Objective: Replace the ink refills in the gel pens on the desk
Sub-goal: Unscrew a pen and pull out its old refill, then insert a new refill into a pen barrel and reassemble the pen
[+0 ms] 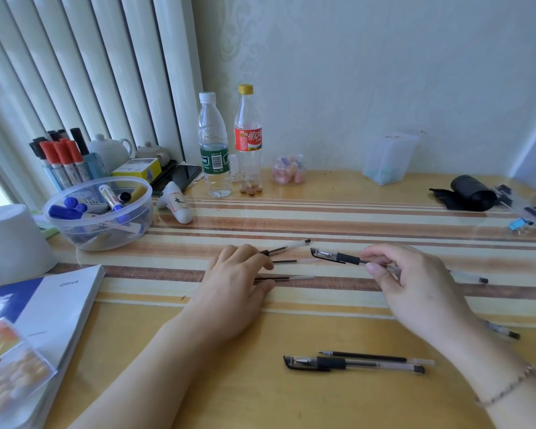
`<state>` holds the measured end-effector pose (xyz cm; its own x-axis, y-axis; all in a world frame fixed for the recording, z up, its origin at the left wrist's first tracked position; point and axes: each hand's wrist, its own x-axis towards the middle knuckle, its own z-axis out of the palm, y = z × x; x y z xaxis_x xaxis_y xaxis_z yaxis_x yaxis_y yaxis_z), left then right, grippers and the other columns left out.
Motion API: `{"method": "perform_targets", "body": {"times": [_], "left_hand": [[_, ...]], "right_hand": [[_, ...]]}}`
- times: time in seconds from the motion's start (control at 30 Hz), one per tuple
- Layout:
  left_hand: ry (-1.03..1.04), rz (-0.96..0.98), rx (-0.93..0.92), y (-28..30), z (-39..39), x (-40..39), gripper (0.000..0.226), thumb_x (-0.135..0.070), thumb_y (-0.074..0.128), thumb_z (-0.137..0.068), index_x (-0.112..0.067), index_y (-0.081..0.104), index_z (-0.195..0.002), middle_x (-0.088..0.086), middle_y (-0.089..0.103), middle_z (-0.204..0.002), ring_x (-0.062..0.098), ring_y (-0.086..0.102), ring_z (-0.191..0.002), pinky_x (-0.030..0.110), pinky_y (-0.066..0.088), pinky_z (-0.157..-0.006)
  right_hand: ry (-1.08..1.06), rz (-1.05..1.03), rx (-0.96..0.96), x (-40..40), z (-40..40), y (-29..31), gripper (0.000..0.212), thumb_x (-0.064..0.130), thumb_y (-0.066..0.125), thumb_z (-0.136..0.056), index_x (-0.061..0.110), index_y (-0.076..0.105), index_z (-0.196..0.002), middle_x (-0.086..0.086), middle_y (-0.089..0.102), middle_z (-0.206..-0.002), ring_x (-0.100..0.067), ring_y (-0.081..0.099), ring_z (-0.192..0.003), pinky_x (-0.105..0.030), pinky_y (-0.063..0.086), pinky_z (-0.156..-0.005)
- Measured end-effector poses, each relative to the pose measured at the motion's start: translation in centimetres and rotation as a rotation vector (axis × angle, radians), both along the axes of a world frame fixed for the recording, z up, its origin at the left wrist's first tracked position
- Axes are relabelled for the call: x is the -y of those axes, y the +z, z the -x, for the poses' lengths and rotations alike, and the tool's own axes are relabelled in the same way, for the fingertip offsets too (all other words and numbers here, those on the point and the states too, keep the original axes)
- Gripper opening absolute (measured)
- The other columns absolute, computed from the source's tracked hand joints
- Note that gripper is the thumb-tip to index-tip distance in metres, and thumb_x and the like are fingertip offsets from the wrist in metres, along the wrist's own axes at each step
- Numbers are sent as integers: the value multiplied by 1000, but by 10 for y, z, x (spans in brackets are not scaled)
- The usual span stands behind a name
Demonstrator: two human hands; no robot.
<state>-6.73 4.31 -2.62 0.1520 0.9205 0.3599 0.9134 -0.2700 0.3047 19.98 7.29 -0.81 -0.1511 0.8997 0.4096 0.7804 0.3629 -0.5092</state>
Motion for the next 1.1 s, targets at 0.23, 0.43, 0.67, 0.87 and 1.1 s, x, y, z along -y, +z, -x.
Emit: {"method": "perform_targets", "body": {"times": [0.23,0.43,0.67,0.87,1.1], "left_hand": [[-106,62,4,9,4,5,11,-44,64,-83,-34,65,-88,-17,53,-90,8,41,-94,30,38,-91],[-207,119,-17,18,7,10,16,-45,69,-78,-36,63,-90,-19,50,-96,4,40,-96,27,40,-88],[-205,71,-67,13,0,9,42,-46,63,-82,-41,50,-121,-20,47,-116,7,38,-112,29,34,-100],[-203,103,-27,10,2,7,19,-44,60,-87,-36,61,-104,-18,55,-96,3,47,-93,30,45,-87],[-187,118,27,11,0,8,21,-48,58,-87,-37,61,-104,-20,54,-94,1,49,-87,26,47,-79]], "right_hand": [[51,36,-20,-2,3,-3,20,19,64,-90,31,66,-106,27,59,-86,10,57,-76,-6,38,-61],[207,82,49,4,22,-4,21,10,64,-89,29,62,-97,25,54,-92,15,51,-91,1,38,-74],[383,88,123,12,56,-12,19,19,64,-90,29,70,-105,19,65,-101,-2,51,-104,-22,43,-91],[200,-7,123,3,23,13,20,22,66,-87,31,70,-105,25,63,-95,0,57,-91,-22,44,-83],[-202,399,389,-13,-71,37,12,44,77,-74,40,67,-69,18,66,-79,-3,60,-74,-33,52,-65]]}}
